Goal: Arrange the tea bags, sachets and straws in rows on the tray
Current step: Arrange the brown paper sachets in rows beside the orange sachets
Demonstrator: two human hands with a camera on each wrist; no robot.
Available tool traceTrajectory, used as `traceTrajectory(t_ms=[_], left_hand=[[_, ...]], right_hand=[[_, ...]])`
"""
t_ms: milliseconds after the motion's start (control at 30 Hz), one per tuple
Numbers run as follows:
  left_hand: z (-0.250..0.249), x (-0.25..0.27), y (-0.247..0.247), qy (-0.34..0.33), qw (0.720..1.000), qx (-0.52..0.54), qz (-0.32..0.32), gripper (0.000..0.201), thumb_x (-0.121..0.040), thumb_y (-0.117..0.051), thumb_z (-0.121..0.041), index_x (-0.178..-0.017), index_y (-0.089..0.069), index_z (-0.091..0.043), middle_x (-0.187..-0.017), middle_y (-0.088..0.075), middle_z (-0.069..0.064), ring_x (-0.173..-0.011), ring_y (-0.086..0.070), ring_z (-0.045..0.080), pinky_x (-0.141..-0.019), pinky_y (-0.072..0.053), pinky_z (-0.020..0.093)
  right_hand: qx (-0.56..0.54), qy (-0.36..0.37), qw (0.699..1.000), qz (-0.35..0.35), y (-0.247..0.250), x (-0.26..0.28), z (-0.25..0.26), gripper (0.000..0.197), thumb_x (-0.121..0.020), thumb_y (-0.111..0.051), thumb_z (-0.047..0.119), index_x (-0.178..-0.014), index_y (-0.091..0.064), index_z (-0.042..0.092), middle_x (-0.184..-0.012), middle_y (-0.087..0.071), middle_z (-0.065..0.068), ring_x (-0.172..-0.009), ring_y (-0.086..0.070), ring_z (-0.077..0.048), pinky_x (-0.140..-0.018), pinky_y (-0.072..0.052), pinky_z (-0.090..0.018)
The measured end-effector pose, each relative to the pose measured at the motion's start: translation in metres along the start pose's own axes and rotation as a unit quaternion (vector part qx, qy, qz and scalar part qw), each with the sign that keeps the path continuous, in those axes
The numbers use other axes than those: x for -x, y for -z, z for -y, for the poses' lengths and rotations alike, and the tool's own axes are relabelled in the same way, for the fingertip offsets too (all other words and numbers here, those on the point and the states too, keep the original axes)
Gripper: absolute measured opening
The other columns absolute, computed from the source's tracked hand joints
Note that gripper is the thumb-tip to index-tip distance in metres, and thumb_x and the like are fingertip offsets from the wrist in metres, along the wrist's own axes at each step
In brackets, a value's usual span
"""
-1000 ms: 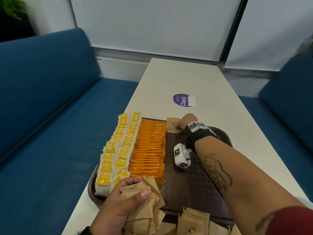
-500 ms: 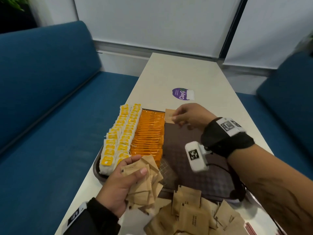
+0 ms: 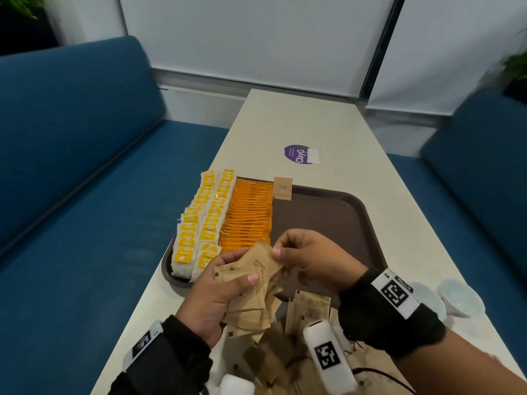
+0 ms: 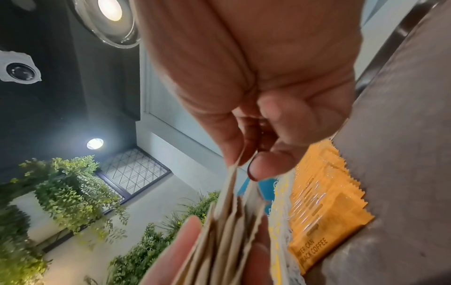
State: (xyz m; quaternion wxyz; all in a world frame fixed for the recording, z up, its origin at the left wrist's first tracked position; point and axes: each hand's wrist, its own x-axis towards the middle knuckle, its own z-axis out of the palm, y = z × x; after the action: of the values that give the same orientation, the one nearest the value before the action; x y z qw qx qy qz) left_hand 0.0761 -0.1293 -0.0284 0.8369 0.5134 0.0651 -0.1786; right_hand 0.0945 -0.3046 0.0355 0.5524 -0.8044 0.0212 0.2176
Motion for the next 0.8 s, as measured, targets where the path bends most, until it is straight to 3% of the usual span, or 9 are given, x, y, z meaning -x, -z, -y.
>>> traceTrajectory(t_ms=[100,200,333,467,633,700,800], left_hand=[[0.0,0.002,0.0,0.003,1.0,0.01,0.0,0.053,-0.058,-0.074,-0.002,-0.107,-0.058,-0.014,-0.091,-0.071,0.012,-0.077,-0.065,0.028,-0.067,-0.051,0.039],[-0.001,0.002,-0.001,0.005,1.0,0.018,-0.003,0.05,-0.057,-0.069,-0.005,-0.105,-0.058,-0.014,-0.093,-0.07,0.014,-0.079,-0.064,0.031,-0.067,-0.05,0.04],[-0.002,0.0,-0.001,-0.002,1.0,0.013,-0.006,0.052,-0.056,-0.071,-0.005,-0.106,-0.058,-0.013,-0.099,-0.069,0.018,-0.085,-0.063,0.035,-0.072,-0.051,0.044],[-0.002,-0.003,0.0,-0.001,1.0,0.009,-0.017,0.053,-0.055,-0.071,-0.007,-0.106,-0.059,-0.015,-0.097,-0.07,0.014,-0.084,-0.064,0.032,-0.069,-0.051,0.04],[-0.002,-0.008,0.007,0.014,0.999,0.008,-0.035,0.051,-0.055,-0.071,-0.008,-0.104,-0.064,-0.015,-0.101,-0.07,0.013,-0.088,-0.065,0.031,-0.069,-0.051,0.037],[-0.001,-0.009,0.011,0.021,0.999,0.006,-0.043,0.053,-0.055,-0.071,-0.009,-0.107,-0.063,-0.015,-0.105,-0.069,0.014,-0.092,-0.064,0.033,-0.071,-0.051,0.038],[0.001,-0.012,0.014,0.039,0.998,0.012,-0.047,0.055,-0.056,-0.072,-0.009,-0.11,-0.063,-0.014,-0.107,-0.069,0.016,-0.095,-0.064,0.036,-0.072,-0.052,0.04]], right_hand=[[-0.075,0.01,0.997,-0.035,-0.004,-0.002,0.001,0.009,-0.098,-0.047,0.016,-0.09,-0.048,0.013,-0.091,-0.067,-0.011,-0.055,-0.054,-0.008,-0.043,-0.033,-0.019],[-0.113,0.027,0.993,-0.03,-0.006,-0.003,0.002,0.003,-0.097,-0.049,0.01,-0.095,-0.047,0.011,-0.088,-0.067,-0.012,-0.051,-0.053,-0.009,-0.039,-0.031,-0.018],[-0.086,0.028,0.996,-0.011,-0.006,-0.004,0.003,0.019,-0.087,-0.062,0.003,-0.101,-0.054,0.012,-0.084,-0.069,-0.005,-0.056,-0.058,-0.009,-0.046,-0.038,-0.019],[-0.1,0.012,0.995,-0.02,-0.006,-0.007,0.003,0.018,-0.079,-0.069,0.0,-0.091,-0.059,0.01,-0.081,-0.067,-0.004,-0.064,-0.06,-0.013,-0.052,-0.044,-0.02],[-0.136,0.029,0.977,-0.162,0.025,-0.043,0.01,0.009,-0.089,-0.061,0.008,-0.083,-0.06,0.016,-0.07,-0.062,0.003,-0.05,-0.051,-0.003,-0.039,-0.035,-0.015],[-0.112,0.027,0.967,-0.225,0.051,-0.074,0.008,0.013,-0.094,-0.054,0.012,-0.084,-0.055,0.019,-0.071,-0.057,0.001,-0.053,-0.05,-0.008,-0.035,-0.03,-0.016],[-0.006,-0.021,0.963,-0.27,0.084,-0.125,-0.003,0.011,-0.096,-0.05,0.01,-0.102,-0.056,0.016,-0.069,-0.052,-0.003,-0.053,-0.046,-0.013,-0.031,-0.029,-0.014]])
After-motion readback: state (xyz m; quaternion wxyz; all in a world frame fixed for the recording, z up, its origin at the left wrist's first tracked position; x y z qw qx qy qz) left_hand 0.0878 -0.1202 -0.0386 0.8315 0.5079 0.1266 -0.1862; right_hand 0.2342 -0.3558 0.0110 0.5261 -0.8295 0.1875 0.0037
